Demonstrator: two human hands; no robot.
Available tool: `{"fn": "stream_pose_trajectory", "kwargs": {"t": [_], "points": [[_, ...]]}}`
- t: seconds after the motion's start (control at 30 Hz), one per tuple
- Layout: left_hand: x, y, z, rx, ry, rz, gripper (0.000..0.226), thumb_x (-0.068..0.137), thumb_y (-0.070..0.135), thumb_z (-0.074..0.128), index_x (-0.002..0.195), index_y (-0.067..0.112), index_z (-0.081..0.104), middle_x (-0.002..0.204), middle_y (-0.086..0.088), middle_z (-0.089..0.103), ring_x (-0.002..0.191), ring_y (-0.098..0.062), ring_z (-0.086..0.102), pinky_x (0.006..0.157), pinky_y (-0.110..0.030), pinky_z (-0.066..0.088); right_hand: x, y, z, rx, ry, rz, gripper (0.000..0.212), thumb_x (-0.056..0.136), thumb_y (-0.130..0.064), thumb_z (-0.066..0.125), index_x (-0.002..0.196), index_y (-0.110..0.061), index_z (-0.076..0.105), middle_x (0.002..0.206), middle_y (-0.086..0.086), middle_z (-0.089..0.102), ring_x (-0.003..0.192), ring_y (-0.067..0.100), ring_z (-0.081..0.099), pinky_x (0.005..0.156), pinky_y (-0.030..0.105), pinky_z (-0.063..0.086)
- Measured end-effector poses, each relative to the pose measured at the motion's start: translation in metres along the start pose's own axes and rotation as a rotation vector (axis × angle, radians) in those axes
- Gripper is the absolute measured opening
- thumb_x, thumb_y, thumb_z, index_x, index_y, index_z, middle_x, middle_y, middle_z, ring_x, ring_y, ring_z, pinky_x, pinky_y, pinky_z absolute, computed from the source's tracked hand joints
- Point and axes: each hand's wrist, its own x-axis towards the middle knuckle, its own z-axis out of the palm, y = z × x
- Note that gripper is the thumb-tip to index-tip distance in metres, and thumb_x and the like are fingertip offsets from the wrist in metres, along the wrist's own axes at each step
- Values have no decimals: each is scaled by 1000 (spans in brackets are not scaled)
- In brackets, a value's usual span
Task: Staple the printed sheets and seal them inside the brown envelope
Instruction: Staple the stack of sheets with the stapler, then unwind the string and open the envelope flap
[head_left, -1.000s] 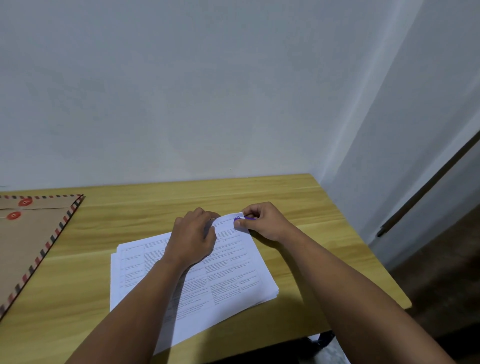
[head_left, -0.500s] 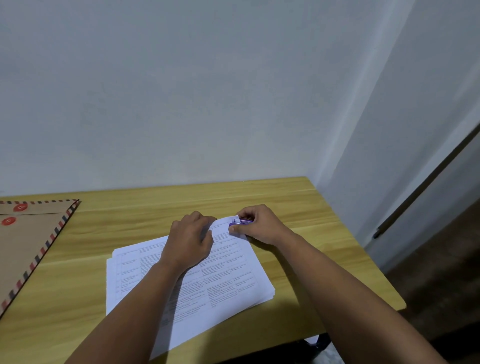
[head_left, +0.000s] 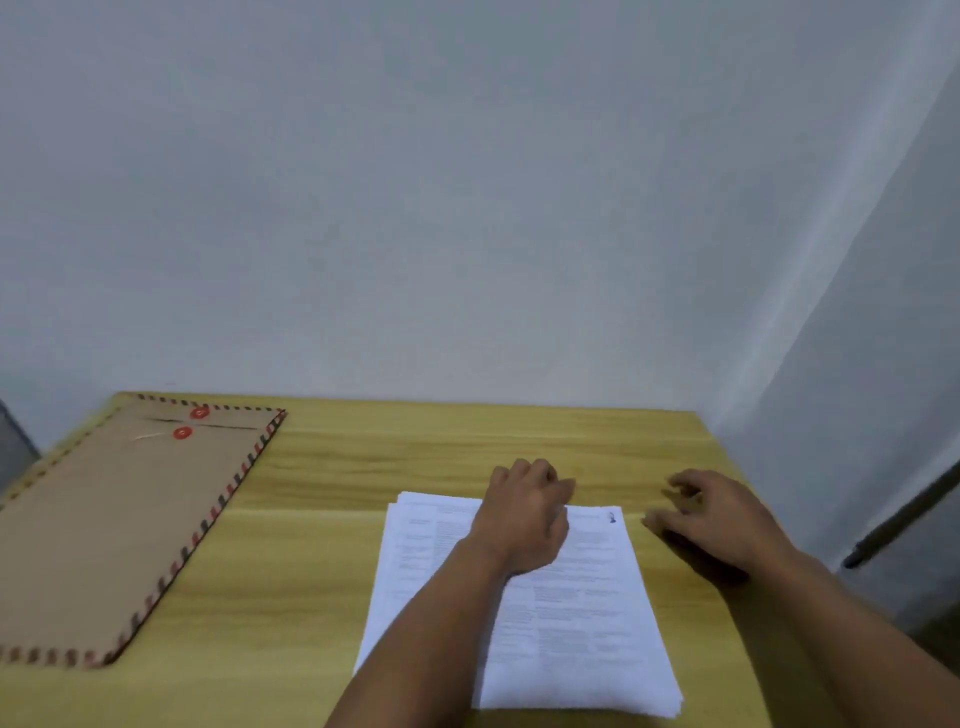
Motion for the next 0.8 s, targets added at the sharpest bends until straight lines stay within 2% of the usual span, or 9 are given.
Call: {"fn": "stream_pose_trajectory", "kwargs": {"t": [0.07, 0.2, 0.3, 0.47, 0.57, 0.67, 0.73, 0.8], "points": [[-6, -15, -23, 14, 57, -75, 39, 88, 38, 52, 125, 32, 63, 116, 4, 58, 104, -25, 52, 87, -42, 42, 5, -25, 4, 12, 110, -57, 51, 81, -57, 81, 122, -29, 70, 120, -4, 68, 113, 24, 64, 90, 40, 53], [-44, -92, -86, 158, 115, -241, 36, 91, 44, 54, 124, 32, 65, 120, 2, 60, 109, -27, 55, 89, -44, 43, 25, -106, 34, 73, 169, -229, 39, 84, -46, 80, 117, -24, 75, 114, 1, 71, 110, 30, 66, 90, 44, 55], [-95, -159, -142, 237, 47, -490, 43, 93, 49, 49, 132, 33, 59, 130, 2, 57, 121, -26, 49, 97, -46, 41, 30, -186, 67, 95, 113, -357, 38, 84, -47, 80, 115, -25, 75, 111, 0, 70, 110, 29, 66, 91, 43, 55], [-191, -242, -210, 302, 57, -814, 47, 101, 49, 36, 142, 31, 52, 150, 2, 47, 140, -23, 36, 111, -47, 33, 18, -317, 129, 95, -72, -550, 46, 91, -56, 69, 127, -28, 70, 128, -3, 66, 123, 23, 60, 99, 42, 51], [-231, -275, -226, 322, 55, -897, 52, 103, 48, 29, 149, 29, 44, 161, 2, 35, 151, -22, 24, 122, -48, 21, 10, -386, 169, 37, -152, -652, 51, 94, -58, 62, 134, -27, 65, 135, -3, 62, 126, 22, 56, 103, 43, 49], [-250, -306, -231, 333, -12, -904, 54, 104, 48, 27, 153, 28, 37, 167, 0, 24, 155, -25, 12, 125, -49, 14, 4, -444, 206, -18, -183, -761, 52, 97, -57, 55, 137, -25, 61, 140, 1, 59, 129, 24, 54, 105, 44, 46], [-258, -322, -229, 312, -75, -922, 58, 103, 53, 24, 156, 29, 29, 169, -1, 15, 156, -26, 5, 125, -50, 8, 1, -476, 228, -67, -226, -813, 59, 100, -57, 49, 146, -21, 53, 154, 7, 49, 145, 29, 42, 116, 46, 38], [-264, -331, -220, 304, -105, -947, 65, 101, 60, 17, 160, 33, 18, 170, 0, 6, 157, -25, -1, 125, -50, 2, -4, -497, 246, -152, -300, -802, 77, 102, -64, 39, 163, -18, 30, 172, 11, 22, 160, 31, 16, 128, 53, 17]]}}
